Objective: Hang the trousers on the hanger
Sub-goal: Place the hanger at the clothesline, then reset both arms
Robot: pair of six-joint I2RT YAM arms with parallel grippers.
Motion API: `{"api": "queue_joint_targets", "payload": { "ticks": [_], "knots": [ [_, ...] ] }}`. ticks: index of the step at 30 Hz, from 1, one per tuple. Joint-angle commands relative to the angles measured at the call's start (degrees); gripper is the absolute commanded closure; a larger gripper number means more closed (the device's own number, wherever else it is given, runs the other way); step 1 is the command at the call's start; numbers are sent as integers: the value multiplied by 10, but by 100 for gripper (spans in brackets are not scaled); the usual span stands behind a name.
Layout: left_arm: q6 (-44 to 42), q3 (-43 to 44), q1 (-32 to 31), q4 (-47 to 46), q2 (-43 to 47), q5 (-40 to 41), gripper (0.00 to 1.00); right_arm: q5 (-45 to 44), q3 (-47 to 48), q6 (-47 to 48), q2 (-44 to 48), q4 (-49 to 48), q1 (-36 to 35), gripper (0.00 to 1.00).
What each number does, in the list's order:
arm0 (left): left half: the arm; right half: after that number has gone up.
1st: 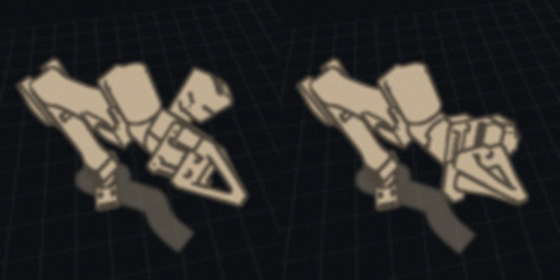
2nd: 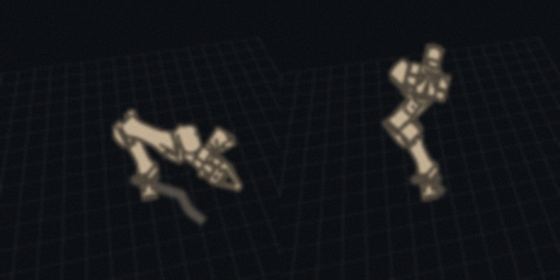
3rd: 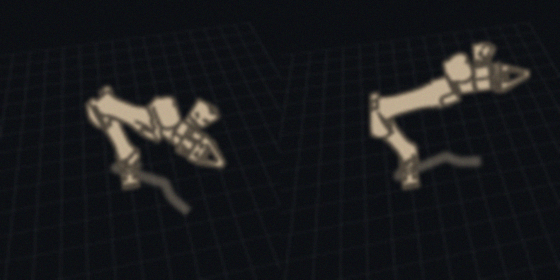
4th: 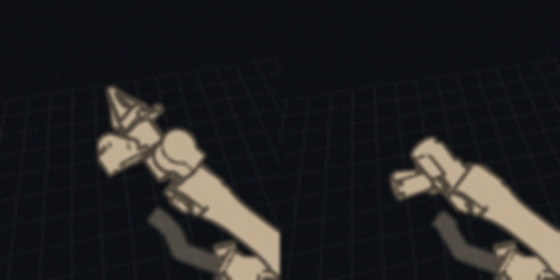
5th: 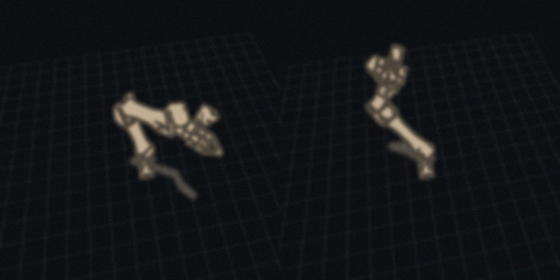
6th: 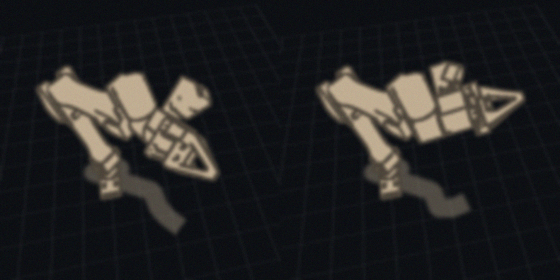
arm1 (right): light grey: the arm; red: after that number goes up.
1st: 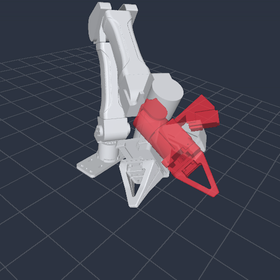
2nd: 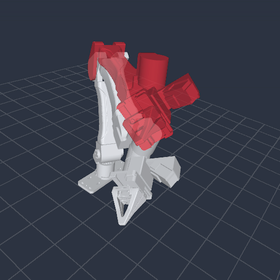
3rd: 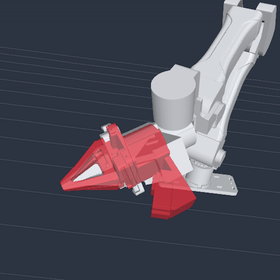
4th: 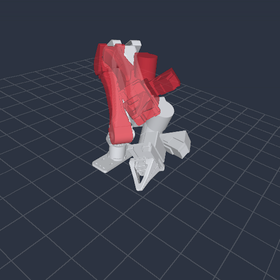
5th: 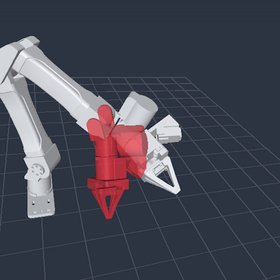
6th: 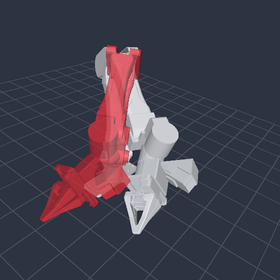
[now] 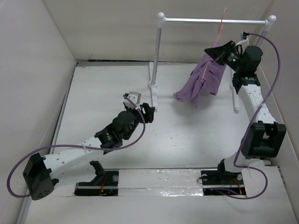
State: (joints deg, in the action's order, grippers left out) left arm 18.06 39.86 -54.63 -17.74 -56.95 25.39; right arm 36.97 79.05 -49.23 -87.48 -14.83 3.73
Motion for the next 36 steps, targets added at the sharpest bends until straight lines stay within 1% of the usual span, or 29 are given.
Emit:
{"api": "queue_joint_targets", "payload": {
  "ticks": [1, 5, 8, 15, 16, 17, 18, 19, 20, 21, 22, 23, 24, 28, 29, 31, 35, 36],
  "knots": [
    [-7, -9, 1, -66, 24, 20, 44, 35, 90, 16, -19, -40, 24, 100],
    [-22, -34, 1, -93, 15, 26, 44, 34, 115, 25, -56, -15, 44, 100],
    [-23, -57, 1, -112, 17, 29, 45, 34, 120, 46, -80, 5, 44, 100],
    [-15, -70, 1, -99, 32, 25, 44, 34, 66, 65, -88, -16, 64, 100],
    [-16, -74, 1, -105, 34, 29, 45, 35, 60, 68, -88, -17, 64, 97],
    [-18, -79, 1, -109, 35, 34, 44, 33, 53, 71, -87, -18, 70, 94],
    [-15, -79, 1, -107, 36, 40, 44, 33, 43, 78, -86, -18, 70, 88],
    [-13, -77, 1, -101, 35, 48, 44, 35, 36, 80, -81, -20, 70, 72],
    [-11, -75, 1, -99, 36, 51, 44, 34, 29, 83, -78, -22, 70, 62],
    [-10, -79, 1, -101, 37, 52, 44, 31, 21, 88, -74, -24, 75, 51],
    [-9, -81, 1, -106, 38, 58, 43, 27, 14, 95, -62, -20, 75, 27],
    [-9, -85, 1, -108, 40, 61, 43, 21, 15, 103, -56, -10, 75, 15],
    [-8, -84, 1, -105, 41, 64, 42, 7, 16, 121, -49, 0, 75, 0],
    [-3, -89, 1, -106, 55, 67, 41, -37, 19, 167, 4, 62, 75, 0],
    [-4, -92, 1, -107, 60, 70, 40, -51, 5, 171, 36, 64, 75, 0],
    [-1, -91, 7, -100, 64, 71, 40, -85, -15, 172, 71, 61, 75, 0],
    [1, -105, 7, -118, 88, 74, 38, -117, -90, 174, 171, 31, 75, 0],
    [2, -110, 7, -120, 93, 75, 38, -123, -132, 179, 218, 24, 68, 0]
  ]
}}
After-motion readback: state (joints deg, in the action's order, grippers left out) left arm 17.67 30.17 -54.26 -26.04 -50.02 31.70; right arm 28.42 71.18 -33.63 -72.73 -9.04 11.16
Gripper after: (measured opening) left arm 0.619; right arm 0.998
